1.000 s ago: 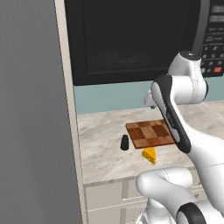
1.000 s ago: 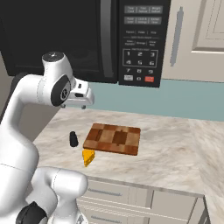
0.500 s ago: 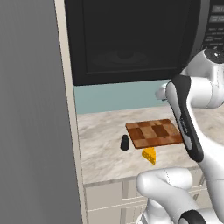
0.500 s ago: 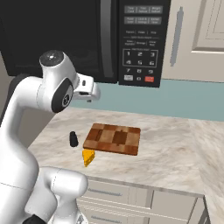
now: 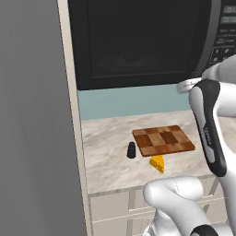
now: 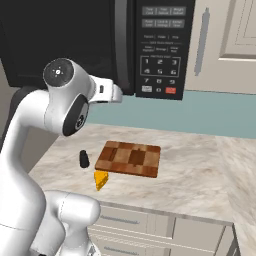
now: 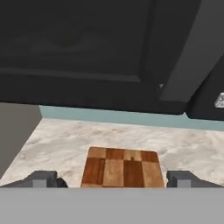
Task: Retrieve the reheated potato from the microwave, then place the potato, cheese, and condiment on the cutting board.
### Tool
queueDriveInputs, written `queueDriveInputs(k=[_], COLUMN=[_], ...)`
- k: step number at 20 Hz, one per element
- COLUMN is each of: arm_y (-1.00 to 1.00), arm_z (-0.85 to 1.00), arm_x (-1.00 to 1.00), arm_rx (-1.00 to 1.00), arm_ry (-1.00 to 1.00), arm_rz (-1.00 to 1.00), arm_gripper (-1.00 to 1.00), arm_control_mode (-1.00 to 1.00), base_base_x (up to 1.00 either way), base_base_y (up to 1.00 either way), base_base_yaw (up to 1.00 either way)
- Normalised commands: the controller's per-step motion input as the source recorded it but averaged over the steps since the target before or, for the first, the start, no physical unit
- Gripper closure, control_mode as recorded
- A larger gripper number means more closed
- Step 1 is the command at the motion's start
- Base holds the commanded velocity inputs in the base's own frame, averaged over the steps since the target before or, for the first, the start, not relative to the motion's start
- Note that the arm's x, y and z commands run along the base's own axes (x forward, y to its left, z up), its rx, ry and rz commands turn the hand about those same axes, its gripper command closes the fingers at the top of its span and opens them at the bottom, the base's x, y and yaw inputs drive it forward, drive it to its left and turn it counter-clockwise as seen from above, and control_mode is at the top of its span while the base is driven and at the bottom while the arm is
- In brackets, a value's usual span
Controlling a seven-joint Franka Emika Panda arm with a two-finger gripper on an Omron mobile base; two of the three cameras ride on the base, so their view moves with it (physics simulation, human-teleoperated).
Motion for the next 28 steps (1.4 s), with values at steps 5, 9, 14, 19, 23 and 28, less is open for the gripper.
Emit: queueDriveInputs(k=[5,9,14,19,23,28], arm_y=[-0.26,-0.30,-0.26,-0.23,-0.21,-0.14], arm_z=[0.46,0.41,0.46,0.52,0.47,0.33], arm_x=[0.00,0.00,0.00,0.03,0.07,0.05], arm_rx=[0.00,0.00,0.00,0.00,0.00,0.09], arm_ry=[-0.28,-0.21,-0.03,0.02,0.02,0.00], arm_rz=[-0.03,-0.06,-0.12,-0.17,-0.11,0.00], arm_gripper=[-1.00,-1.00,-1.00,-1.00,-1.00,-1.00], arm_control_mode=[-1.00,-1.00,-1.00,-1.00,-1.00,-1.00], base_base_x=[0.00,0.00,0.00,0.00,0.00,0.00], base_base_y=[0.00,0.00,0.00,0.00,0.00,0.00], base_base_yaw=[0.00,0.00,0.00,0.00,0.00,0.00])
